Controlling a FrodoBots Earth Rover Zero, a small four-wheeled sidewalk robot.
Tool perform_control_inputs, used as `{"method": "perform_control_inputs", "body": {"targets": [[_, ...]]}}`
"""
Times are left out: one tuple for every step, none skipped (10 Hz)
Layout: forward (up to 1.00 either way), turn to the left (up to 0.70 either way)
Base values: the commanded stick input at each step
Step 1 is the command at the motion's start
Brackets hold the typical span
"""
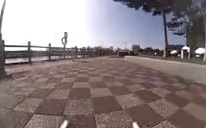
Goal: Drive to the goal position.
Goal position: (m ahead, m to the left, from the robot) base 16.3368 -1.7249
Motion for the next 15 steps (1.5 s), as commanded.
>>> {"method": "perform_control_inputs", "body": {"targets": [[0.5,0.0],[0.5,0.0],[0.5,0.0],[0.5,0.0],[0.5,0.0],[0.5,0.0],[0.5,0.0],[0.5,0.0],[0.5,0.0],[0.5,0.0],[0.5,0.0],[0.5,0.0],[0.5,0.0],[0.5,0.0],[0.5,0.0]]}}
